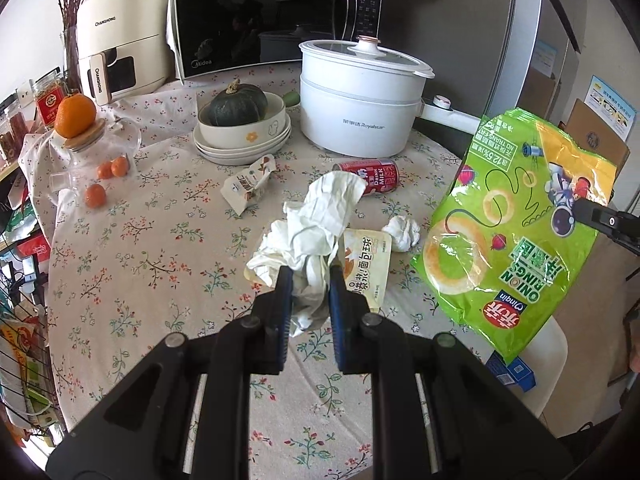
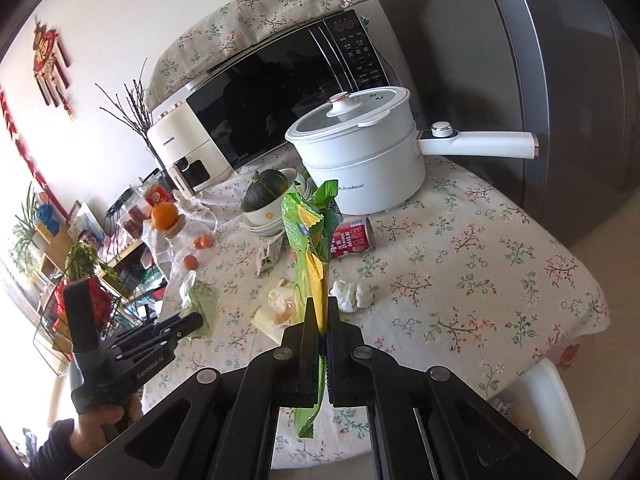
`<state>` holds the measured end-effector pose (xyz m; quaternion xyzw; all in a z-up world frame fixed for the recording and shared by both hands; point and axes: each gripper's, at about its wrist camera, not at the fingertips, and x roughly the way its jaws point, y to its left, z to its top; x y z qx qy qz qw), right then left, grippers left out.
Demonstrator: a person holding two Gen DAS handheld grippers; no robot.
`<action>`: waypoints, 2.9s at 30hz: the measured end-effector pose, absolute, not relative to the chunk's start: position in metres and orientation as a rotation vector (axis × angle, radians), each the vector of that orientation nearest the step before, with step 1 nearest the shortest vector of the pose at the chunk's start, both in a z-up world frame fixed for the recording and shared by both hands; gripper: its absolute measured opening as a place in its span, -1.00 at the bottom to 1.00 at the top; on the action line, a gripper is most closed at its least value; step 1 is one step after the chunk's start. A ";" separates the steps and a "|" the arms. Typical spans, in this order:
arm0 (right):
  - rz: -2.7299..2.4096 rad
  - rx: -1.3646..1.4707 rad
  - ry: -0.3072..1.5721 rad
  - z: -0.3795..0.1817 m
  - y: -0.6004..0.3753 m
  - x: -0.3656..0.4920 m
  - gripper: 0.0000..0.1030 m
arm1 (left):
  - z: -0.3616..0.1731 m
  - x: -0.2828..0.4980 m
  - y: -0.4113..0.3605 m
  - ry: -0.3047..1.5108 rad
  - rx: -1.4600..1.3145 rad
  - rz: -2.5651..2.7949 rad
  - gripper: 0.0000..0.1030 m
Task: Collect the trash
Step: 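Carry the tissue and green bag over the white bin, then release the tissue and green bag into the white bin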
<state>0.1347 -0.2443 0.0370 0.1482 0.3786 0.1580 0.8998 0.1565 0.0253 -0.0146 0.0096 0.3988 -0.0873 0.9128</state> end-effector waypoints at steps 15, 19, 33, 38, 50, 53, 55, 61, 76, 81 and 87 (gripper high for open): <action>0.140 0.226 0.858 0.026 -0.327 0.078 -0.94 | -0.033 0.118 -0.042 0.873 0.124 -0.346 -0.63; 0.101 0.202 0.874 0.021 -0.346 0.066 -0.94 | -0.042 0.108 -0.069 0.880 0.182 -0.397 -0.63; -0.012 0.160 0.947 -0.004 -0.398 0.039 -0.94 | -0.075 0.082 -0.151 0.945 0.295 -0.585 -0.62; -0.031 0.151 0.976 -0.013 -0.406 0.037 -0.94 | -0.088 0.073 -0.176 0.969 0.334 -0.656 -0.61; -0.050 0.151 1.008 -0.019 -0.412 0.038 -0.94 | -0.101 0.067 -0.195 0.949 0.402 -0.674 -0.13; -0.054 0.149 1.011 -0.020 -0.412 0.038 -0.94 | -0.097 0.068 -0.191 0.928 0.407 -0.631 0.24; -0.056 0.145 1.013 -0.021 -0.411 0.039 -0.94 | -0.093 0.070 -0.186 0.929 0.395 -0.614 0.31; -0.052 0.136 1.017 -0.022 -0.406 0.043 -0.93 | -0.083 0.074 -0.168 0.919 0.355 -0.565 0.49; -0.013 0.127 0.996 -0.016 -0.384 0.054 0.21 | -0.063 0.090 -0.127 0.904 0.276 -0.466 0.59; -0.003 0.132 0.988 -0.012 -0.376 0.059 0.31 | -0.056 0.097 -0.115 0.899 0.255 -0.438 0.60; 0.007 0.138 0.978 -0.007 -0.363 0.069 0.38 | -0.048 0.111 -0.093 0.896 0.218 -0.388 0.68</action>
